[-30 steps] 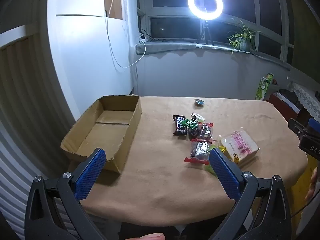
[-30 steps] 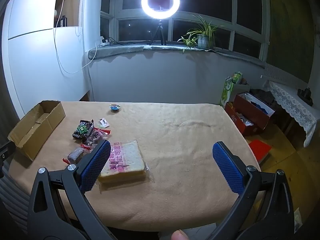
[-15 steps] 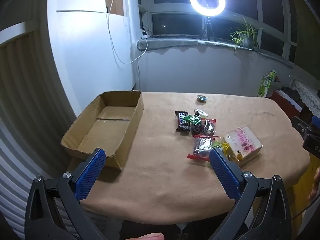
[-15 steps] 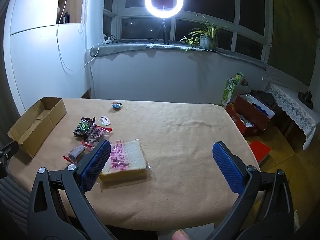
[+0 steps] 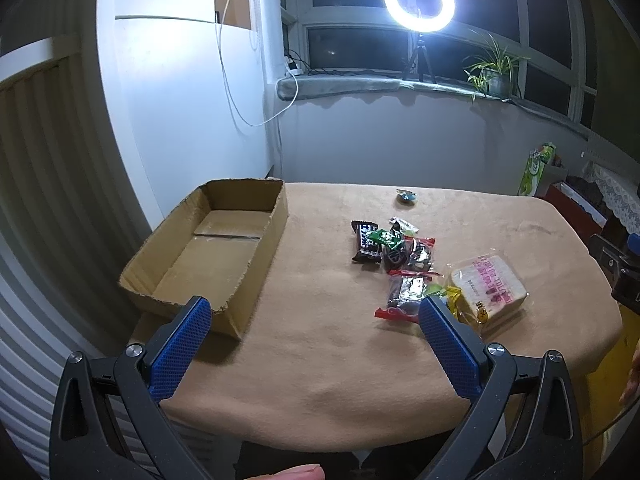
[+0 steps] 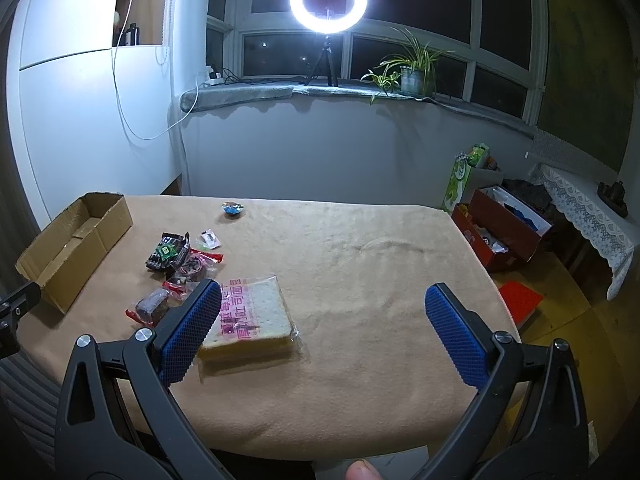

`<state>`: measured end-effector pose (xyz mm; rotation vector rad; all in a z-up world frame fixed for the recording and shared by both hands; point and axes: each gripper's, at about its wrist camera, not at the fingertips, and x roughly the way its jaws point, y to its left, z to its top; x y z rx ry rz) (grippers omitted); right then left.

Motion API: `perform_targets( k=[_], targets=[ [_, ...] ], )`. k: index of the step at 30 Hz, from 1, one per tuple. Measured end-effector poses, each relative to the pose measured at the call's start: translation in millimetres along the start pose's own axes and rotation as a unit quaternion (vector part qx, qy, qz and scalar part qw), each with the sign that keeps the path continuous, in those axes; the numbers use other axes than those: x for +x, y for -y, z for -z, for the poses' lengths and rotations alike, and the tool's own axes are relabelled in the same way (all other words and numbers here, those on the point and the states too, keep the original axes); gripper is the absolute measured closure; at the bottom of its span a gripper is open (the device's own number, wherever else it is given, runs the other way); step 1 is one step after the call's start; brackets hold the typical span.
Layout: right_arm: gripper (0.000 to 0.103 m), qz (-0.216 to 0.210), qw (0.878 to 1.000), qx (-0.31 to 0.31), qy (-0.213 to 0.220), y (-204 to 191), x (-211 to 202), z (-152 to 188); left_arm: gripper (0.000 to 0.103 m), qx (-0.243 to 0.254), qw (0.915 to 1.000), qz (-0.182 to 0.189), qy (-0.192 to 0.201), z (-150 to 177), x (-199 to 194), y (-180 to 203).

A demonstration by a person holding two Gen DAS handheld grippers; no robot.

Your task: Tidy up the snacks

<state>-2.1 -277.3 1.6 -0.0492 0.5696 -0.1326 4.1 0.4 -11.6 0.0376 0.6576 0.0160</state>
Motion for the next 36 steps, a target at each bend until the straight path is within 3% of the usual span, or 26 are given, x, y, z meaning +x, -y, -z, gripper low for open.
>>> perform_targets(
  k=[36],
  targets=[
    [0.000,0.002,1.000,0.003,0.017,4.9,-12.1,-1.8,0.000,0.020,0.9998,0.001,0.006,-3.4,-9.7,15.4]
  ],
)
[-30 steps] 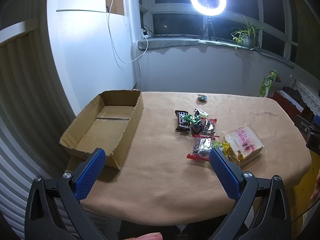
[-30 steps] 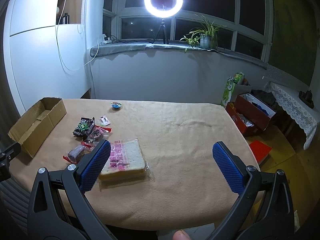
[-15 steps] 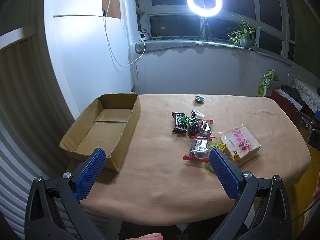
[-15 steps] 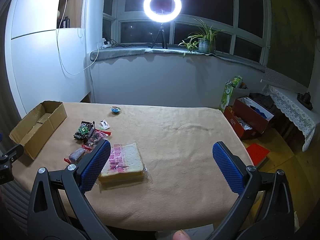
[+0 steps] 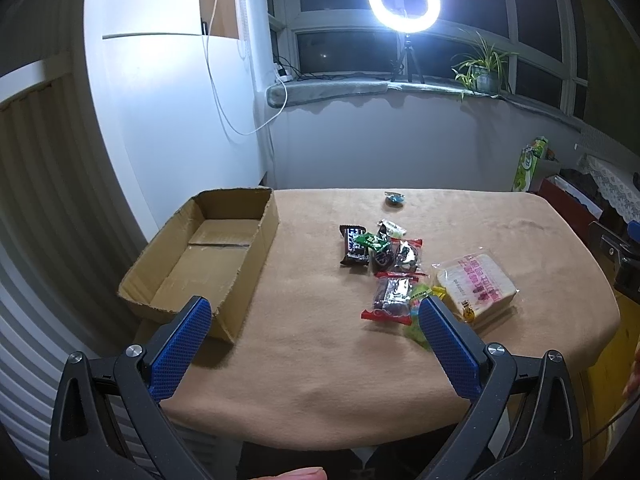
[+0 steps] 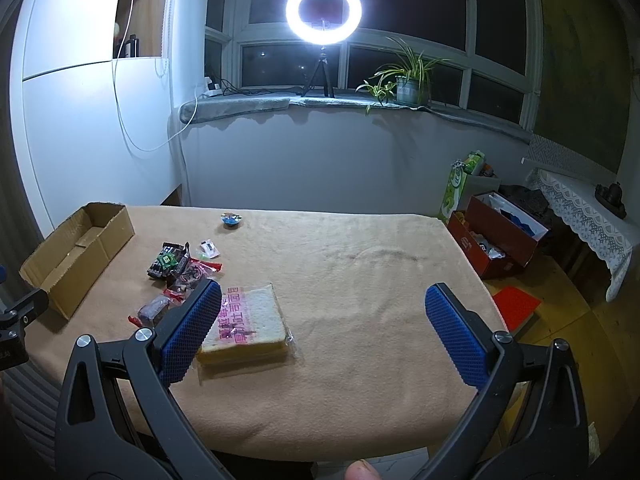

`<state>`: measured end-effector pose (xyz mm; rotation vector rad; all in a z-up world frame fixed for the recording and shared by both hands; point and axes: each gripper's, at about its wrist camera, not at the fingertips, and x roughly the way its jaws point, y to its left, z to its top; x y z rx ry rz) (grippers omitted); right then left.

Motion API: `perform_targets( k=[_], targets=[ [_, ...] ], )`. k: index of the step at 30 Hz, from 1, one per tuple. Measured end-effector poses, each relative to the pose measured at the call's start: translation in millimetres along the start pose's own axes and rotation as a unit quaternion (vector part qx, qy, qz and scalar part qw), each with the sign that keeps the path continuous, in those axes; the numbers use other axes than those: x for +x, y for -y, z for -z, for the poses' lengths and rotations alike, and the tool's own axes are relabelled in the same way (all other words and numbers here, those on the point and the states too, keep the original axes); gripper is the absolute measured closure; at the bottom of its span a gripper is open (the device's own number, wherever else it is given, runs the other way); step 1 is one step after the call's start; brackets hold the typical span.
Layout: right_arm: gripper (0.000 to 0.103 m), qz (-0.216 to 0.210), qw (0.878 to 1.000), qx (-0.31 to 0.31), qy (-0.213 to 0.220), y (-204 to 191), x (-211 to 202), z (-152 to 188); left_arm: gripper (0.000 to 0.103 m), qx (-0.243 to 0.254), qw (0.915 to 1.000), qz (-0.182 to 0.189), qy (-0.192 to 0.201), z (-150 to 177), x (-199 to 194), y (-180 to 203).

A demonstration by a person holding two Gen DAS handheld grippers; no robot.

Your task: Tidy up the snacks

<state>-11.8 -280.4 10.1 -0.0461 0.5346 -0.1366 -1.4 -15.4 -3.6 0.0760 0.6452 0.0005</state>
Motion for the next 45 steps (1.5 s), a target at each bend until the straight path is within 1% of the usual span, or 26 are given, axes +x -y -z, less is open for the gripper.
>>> perform_targets(
  k=[22,32,39,42,45],
  targets=[
    [0.000,-0.001,1.000,-0.002,-0.007,-2.1,0.7,5.0,0.000,-0.007,0.9999,0.003,-0.010,5.0,4.7,-3.4],
    [0.000,-0.002,1.000,-0.002,-0.020,0.6,6.2,9.6,0.000,-0.006,0.9998,0.007,-0.018,8.4,9.6,-0.4],
    [0.000,-0.002,0.999,-0.001,-0.036,3.2,15.9,15.0,0.000,-0.003,0.9993,0.014,-0.033,14.3,18.6,5.4],
    [0.000,-0.006,0.999,0.001,-0.051,5.2,27.4,26.3,0.000,-0.004,0.9988,0.023,-0.043,19.6,27.4,8.1],
    [0.000,-0.012,0.996,0.001,-0.083,6.8,50.9,46.3,0.000,-0.004,0.9978,0.033,-0.058,31.3,44.6,14.5]
  ],
)
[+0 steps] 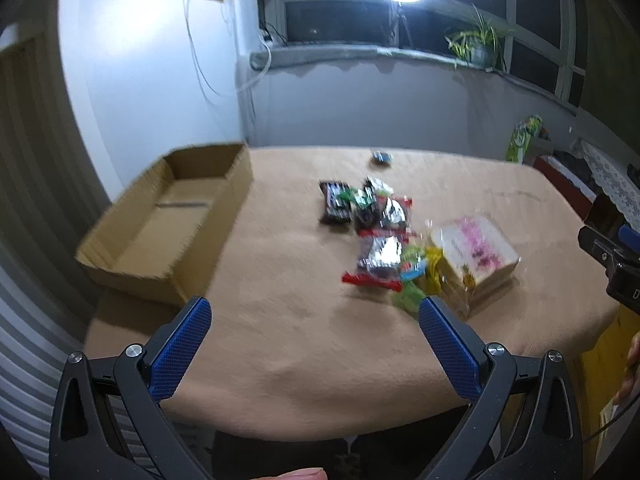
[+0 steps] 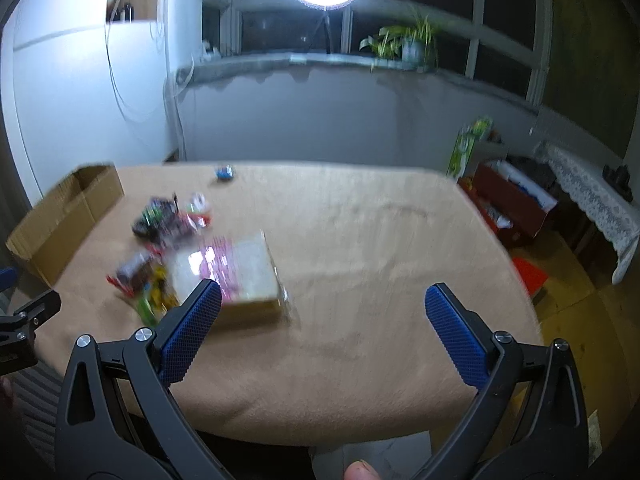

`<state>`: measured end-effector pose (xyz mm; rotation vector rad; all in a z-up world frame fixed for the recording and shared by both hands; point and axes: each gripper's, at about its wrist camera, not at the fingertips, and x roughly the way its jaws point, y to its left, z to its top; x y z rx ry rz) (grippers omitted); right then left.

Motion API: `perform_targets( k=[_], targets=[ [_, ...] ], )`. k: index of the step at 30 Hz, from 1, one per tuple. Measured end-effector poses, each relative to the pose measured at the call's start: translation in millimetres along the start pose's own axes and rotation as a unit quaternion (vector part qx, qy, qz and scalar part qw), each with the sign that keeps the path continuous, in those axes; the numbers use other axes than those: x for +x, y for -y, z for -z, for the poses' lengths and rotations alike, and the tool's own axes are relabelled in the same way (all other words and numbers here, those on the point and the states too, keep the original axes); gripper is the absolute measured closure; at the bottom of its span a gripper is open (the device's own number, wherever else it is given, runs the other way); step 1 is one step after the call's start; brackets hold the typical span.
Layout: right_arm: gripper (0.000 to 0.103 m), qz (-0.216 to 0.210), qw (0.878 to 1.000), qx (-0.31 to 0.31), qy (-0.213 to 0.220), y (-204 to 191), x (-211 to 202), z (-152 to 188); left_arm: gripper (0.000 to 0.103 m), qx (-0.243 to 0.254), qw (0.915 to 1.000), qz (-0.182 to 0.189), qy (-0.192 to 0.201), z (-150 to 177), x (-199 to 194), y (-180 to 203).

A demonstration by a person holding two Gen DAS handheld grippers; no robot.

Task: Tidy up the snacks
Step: 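Move the right tool to the wrapped bread loaf and close on it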

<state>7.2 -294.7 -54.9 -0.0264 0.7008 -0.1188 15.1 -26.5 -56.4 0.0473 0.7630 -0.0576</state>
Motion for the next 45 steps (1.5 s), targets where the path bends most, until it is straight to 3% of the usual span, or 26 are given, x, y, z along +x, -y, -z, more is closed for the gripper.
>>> perform_targets(
  k=[4,10,13,18,21,22,25,28,33,36,40,42,45],
  targets=[
    [0.000,-0.013,0.999,-0.001,-0.045,1.0,43.3,24.4,0.000,0.016,0.9994,0.010,-0.029,18.3,38.1,10.5],
    [0.000,-0.034,0.998,-0.001,-0.061,3.7,71.4,47.3,0.000,0.019,0.9973,0.038,-0.059,27.9,74.4,12.2],
    [0.000,-0.037,0.999,-0.011,-0.030,3.1,69.0,54.0,0.000,0.008,0.9964,0.052,-0.067,34.2,84.9,5.0],
    [0.000,-0.045,0.999,-0.019,0.019,4.5,66.5,63.9,0.000,0.012,0.9958,0.085,-0.032,38.2,83.4,-3.6],
    [0.000,-0.033,0.999,-0.009,-0.005,-0.4,64.6,56.2,0.000,0.015,0.9954,0.094,-0.012,35.7,88.3,-5.5],
    [0.000,-0.048,0.999,-0.002,-0.005,-3.2,60.1,53.5,0.000,0.022,0.9952,0.095,-0.009,35.9,89.2,-5.1],
    [0.000,-0.111,0.993,-0.025,0.024,-23.8,39.5,51.6,0.000,0.042,0.9930,0.108,-0.025,32.1,87.6,-7.3],
    [0.000,-0.110,0.991,-0.068,0.038,-43.3,32.5,47.8,0.000,0.046,0.9927,0.107,-0.032,29.8,80.8,-13.3],
    [0.000,-0.117,0.992,-0.027,0.037,-15.9,37.2,26.5,0.000,0.040,0.9882,0.145,-0.029,22.7,62.5,-10.3],
    [0.000,-0.117,0.993,0.001,0.021,11.5,47.6,10.0,0.000,0.031,0.9769,0.211,-0.018,17.6,48.9,8.0],
    [0.000,-0.167,0.985,0.040,-0.021,33.4,77.6,-13.5,0.003,0.041,0.9579,0.283,-0.026,12.4,48.4,55.1],
    [0.001,-0.193,0.979,0.050,-0.036,35.3,88.0,-17.2,0.007,0.059,0.9544,0.291,-0.029,9.9,51.8,75.1],
    [0.008,-0.222,0.972,0.037,-0.060,27.9,104.7,-20.5,0.018,0.074,0.9613,0.263,-0.033,5.3,66.7,93.8]
  ],
)
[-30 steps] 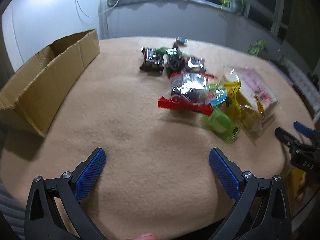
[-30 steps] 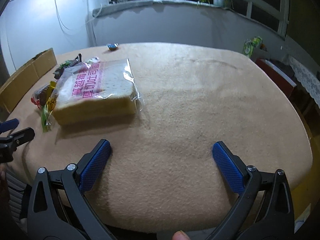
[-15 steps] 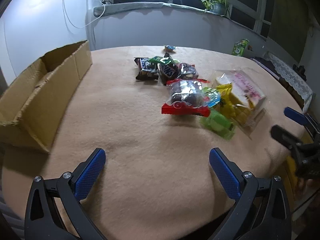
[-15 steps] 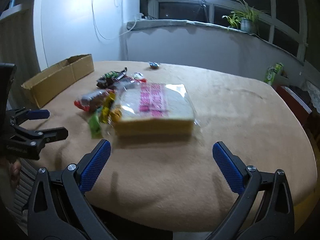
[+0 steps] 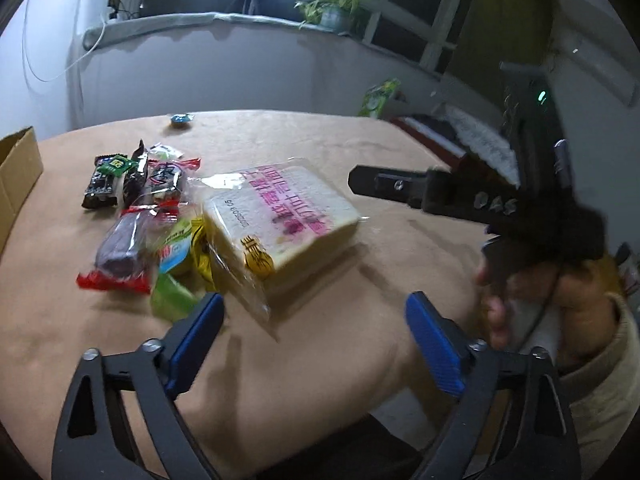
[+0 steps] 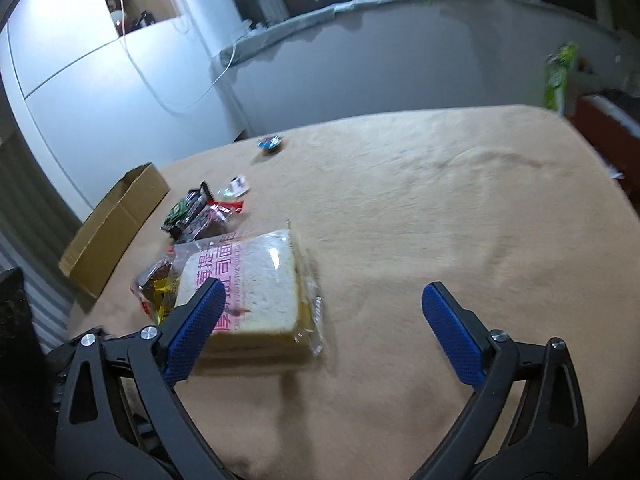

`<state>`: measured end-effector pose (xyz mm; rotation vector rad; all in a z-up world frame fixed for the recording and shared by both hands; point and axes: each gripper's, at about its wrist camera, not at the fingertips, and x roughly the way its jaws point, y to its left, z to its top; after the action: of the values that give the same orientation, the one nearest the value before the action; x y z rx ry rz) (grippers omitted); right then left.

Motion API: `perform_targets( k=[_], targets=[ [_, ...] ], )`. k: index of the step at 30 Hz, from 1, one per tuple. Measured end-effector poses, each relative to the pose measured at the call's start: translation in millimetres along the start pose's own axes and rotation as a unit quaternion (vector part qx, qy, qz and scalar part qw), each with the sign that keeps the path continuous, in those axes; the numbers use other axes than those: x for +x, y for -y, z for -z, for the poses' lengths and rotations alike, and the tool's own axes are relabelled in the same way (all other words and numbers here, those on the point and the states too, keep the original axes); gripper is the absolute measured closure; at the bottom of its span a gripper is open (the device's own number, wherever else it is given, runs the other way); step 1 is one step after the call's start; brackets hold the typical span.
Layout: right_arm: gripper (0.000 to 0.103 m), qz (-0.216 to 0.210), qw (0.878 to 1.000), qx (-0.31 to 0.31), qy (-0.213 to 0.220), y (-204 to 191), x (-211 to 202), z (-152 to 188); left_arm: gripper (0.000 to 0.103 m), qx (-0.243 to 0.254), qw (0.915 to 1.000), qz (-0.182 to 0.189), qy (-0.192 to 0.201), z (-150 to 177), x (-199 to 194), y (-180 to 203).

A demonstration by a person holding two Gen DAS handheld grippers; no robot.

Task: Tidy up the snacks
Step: 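Move the right tool to the wrapped bread loaf and close on it, then carry the bread loaf with the right tool into the cardboard box and release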

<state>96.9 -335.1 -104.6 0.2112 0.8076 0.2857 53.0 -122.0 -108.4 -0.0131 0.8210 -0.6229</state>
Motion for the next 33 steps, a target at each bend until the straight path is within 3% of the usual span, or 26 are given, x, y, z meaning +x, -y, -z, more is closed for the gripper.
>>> perform_targets(
  k=[3,6,8,10,14,24,33],
  targets=[
    [0.019,-0.022,1.000,-0.012,-0.020,-4.9,15.1,1.0,0.037,-0.017,0.9998,-0.002,-0.015,-5.5,16.5,-10.4],
    [0.029,-0.046,0.999,-0.013,-0.024,-7.9,21.4,3.4,0.042,-0.015,0.9996,-0.012,-0.023,-9.3,26.1,-13.9],
    [0.044,-0.072,0.997,-0.010,-0.027,-8.6,23.9,4.4,0.042,-0.014,0.9995,-0.014,-0.023,-9.2,24.5,-13.1],
    [0.045,-0.083,0.996,-0.009,-0.027,-9.0,24.1,7.3,0.048,-0.013,0.9995,-0.018,-0.021,-8.9,21.5,-11.1],
    [0.052,-0.085,0.996,0.001,-0.024,-6.6,16.3,14.0,0.050,0.000,0.9993,-0.030,-0.023,-9.2,24.5,-9.7],
    [0.053,-0.047,0.999,0.022,0.013,-9.6,-35.8,39.0,0.050,0.025,0.9996,-0.011,-0.010,2.2,14.0,12.4],
    [0.053,-0.028,0.998,0.007,0.059,-21.3,-76.4,23.3,0.050,0.048,0.9985,-0.005,0.026,-13.2,-8.0,32.4]
  ],
)
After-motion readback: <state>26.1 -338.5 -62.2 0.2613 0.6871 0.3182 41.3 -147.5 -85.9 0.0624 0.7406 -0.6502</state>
